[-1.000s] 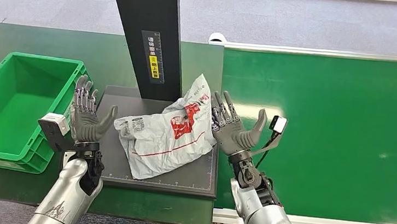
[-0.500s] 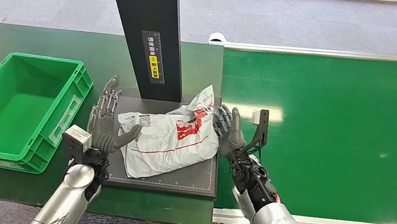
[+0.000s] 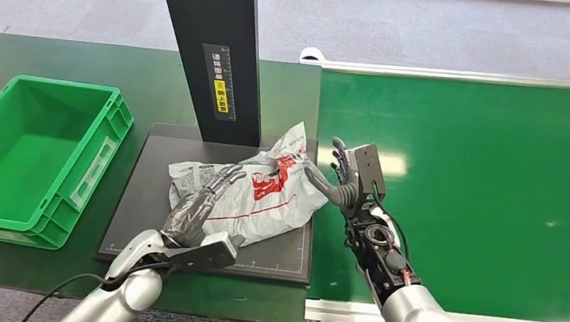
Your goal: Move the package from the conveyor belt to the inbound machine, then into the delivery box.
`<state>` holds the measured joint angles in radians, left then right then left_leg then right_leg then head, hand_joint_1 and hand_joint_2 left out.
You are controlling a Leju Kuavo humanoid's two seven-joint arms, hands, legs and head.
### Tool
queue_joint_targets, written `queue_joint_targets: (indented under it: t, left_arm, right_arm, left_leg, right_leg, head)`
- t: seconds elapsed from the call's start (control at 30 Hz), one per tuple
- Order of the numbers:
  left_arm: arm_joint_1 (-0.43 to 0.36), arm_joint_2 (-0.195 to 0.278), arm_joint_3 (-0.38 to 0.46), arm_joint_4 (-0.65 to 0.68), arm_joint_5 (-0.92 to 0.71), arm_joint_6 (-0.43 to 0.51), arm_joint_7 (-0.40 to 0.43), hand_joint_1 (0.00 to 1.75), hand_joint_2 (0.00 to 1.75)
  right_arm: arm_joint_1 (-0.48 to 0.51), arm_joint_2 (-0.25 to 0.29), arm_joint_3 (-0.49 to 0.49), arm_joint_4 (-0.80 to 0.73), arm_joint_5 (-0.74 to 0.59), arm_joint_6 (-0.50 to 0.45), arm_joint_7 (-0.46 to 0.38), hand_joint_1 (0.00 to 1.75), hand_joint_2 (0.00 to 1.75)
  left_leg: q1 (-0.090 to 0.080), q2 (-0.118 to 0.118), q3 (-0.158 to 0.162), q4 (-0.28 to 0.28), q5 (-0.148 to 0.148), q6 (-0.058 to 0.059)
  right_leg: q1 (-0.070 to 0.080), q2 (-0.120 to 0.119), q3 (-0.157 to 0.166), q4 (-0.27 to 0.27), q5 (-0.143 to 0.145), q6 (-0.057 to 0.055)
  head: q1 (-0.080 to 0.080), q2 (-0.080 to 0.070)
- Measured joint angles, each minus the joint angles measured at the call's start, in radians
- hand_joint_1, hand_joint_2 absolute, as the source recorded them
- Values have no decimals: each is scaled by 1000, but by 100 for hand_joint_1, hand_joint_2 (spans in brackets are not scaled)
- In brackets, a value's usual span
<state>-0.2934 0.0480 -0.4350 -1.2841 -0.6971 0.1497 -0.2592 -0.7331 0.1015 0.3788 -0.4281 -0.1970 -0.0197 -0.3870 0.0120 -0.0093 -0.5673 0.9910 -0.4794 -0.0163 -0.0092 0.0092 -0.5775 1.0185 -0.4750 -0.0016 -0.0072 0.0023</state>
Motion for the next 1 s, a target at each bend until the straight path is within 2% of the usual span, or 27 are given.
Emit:
queue_joint_targets:
  t: [0.2, 0.3, 0.4, 0.57, 0.6, 0.7, 0.73, 0.87, 1.0]
  left_arm:
    - [-47, -3, -49, 112, -225, 47, 194, 0, 175]
    - [-77, -15, -43, 194, -311, 128, 283, 0, 175]
    - [-104, -27, -20, 265, -336, 189, 309, 0, 175]
    - [-132, -39, 6, 326, -342, 206, 312, 0, 175]
    - [-135, -41, 9, 333, -343, 207, 312, 35, 175]
    - [-143, -45, 17, 350, -340, 203, 309, 165, 175]
    - [-144, -46, 21, 356, -337, 201, 303, 174, 175]
    - [-148, -51, 39, 381, -310, 214, 246, 175, 175]
    - [-142, -52, 57, 385, -251, 276, 142, 175, 175]
  right_arm:
    - [1, 1, 0, -11, 34, 35, -7, 0, 175]
    - [1, 10, 0, -15, 61, 70, -15, 0, 175]
    - [2, 23, 0, -18, 81, 92, -17, 0, 175]
    - [1, 35, 0, -20, 89, 97, -17, 0, 175]
    - [1, 36, 0, -20, 89, 98, -17, 0, 175]
    - [1, 37, 0, -20, 92, 111, -17, 0, 175]
    - [1, 37, 0, -20, 95, 118, -18, 0, 175]
    - [0, 39, -1, -20, 104, 136, -19, 0, 175]
    - [0, 38, -6, -21, 107, 154, -32, 0, 175]
  left_leg:
    - [0, 0, 0, 0, 0, 0]
    - [0, 1, 0, 0, 0, 0]
    - [0, 0, 0, 0, 0, 0]
    - [0, 0, 1, 0, 0, 0]
    - [0, 0, 2, 0, 0, 0]
    - [0, 0, 2, 0, 0, 0]
    - [0, 0, 2, 0, 0, 0]
    - [0, 0, 2, 0, 0, 0]
    - [0, 0, 2, 0, 0, 0]
  right_leg:
    - [0, 0, 0, 0, 0, 0]
    - [0, 0, 0, 0, 0, 0]
    - [0, 0, 1, 0, 0, 0]
    - [0, 0, 2, 0, 0, 0]
    - [0, 0, 2, 0, 0, 0]
    - [0, 0, 3, 0, 0, 0]
    - [0, 0, 3, 0, 0, 0]
    - [0, 0, 3, 0, 0, 0]
    - [0, 0, 3, 0, 0, 0]
  head:
    - [0, 0]
    - [0, 0]
    - [0, 0]
    - [0, 0]
    - [0, 0]
    - [0, 0]
    - [0, 0]
    - [0, 0]
    - [0, 0]
